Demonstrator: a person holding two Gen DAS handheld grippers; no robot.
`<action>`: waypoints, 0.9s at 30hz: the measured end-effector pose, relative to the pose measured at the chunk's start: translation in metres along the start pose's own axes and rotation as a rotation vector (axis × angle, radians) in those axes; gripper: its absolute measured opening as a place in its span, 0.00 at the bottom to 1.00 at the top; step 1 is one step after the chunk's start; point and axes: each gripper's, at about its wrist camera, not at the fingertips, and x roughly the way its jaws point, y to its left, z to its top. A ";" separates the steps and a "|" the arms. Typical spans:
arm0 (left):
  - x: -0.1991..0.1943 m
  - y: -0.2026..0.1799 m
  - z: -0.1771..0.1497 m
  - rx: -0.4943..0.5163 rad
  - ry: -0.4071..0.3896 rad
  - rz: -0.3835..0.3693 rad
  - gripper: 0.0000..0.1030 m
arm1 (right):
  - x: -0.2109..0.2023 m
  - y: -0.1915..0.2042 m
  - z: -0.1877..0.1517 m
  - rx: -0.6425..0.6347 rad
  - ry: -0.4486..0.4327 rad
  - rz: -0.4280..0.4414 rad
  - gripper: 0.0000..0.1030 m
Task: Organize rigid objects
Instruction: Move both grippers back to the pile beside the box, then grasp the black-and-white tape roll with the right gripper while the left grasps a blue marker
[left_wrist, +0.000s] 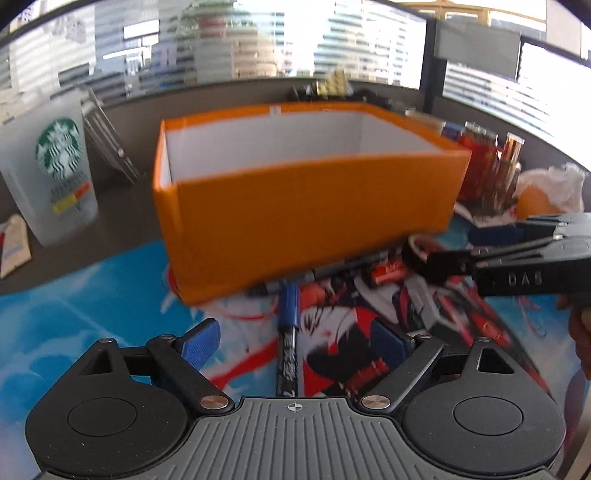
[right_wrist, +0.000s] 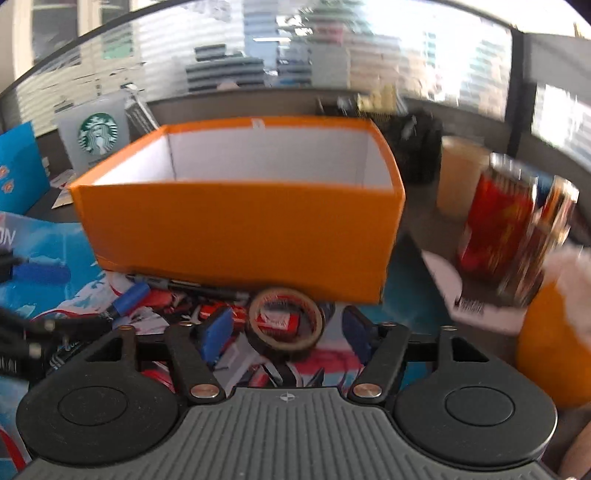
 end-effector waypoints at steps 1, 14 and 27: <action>0.004 0.000 -0.001 -0.004 0.010 -0.001 0.87 | 0.004 -0.002 -0.002 0.010 0.001 -0.004 0.70; 0.022 0.001 -0.009 0.001 0.025 0.003 0.93 | 0.025 -0.007 -0.006 0.038 0.009 0.036 0.67; 0.012 -0.004 -0.021 0.039 -0.058 0.015 0.57 | 0.025 -0.005 -0.008 0.047 0.017 0.030 0.51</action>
